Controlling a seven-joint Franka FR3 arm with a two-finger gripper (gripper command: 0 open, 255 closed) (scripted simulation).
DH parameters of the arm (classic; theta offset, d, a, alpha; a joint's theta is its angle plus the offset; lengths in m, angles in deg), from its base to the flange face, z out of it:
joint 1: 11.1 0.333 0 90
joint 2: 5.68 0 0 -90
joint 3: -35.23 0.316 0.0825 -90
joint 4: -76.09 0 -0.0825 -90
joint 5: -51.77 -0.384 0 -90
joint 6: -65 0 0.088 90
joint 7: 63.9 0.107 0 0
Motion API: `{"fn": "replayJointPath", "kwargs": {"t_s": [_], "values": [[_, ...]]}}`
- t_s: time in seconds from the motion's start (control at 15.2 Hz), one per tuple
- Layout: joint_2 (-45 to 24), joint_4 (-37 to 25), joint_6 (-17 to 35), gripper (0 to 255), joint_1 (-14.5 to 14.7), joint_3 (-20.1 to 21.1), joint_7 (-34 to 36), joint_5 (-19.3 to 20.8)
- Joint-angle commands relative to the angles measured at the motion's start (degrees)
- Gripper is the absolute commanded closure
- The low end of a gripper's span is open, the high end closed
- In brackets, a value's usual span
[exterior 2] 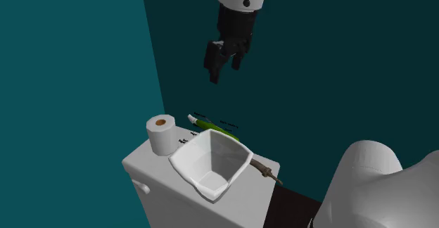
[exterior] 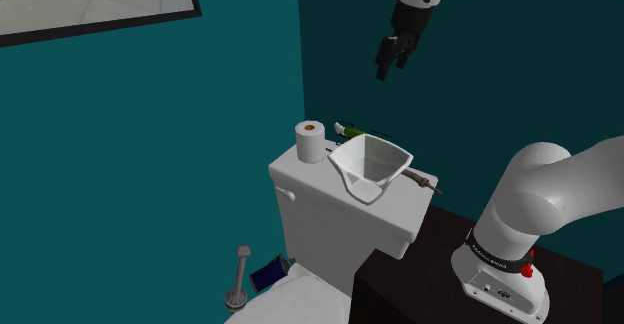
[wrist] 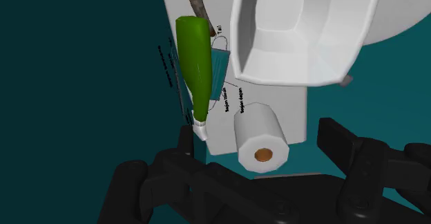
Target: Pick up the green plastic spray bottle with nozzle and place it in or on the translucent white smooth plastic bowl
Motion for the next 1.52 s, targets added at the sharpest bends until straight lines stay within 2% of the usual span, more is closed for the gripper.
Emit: {"fn": "replayJointPath", "kwargs": {"t_s": [0.0,0.59,0.92,1.25,1.45], "values": [[0.0,0.0,0.0,0,0.0,0.0,0.0,0.0],[-11.4,6.7,12.3,0,-3.0,7.5,6.7,8.7],[-20.1,8.2,18.2,0,-5.8,11.6,12.5,15.8],[-30.3,7.6,22.1,0,-9.1,15.0,20.1,25.4],[-32.3,8.1,23.8,0,-9.8,15.0,21.6,27.5]]}}
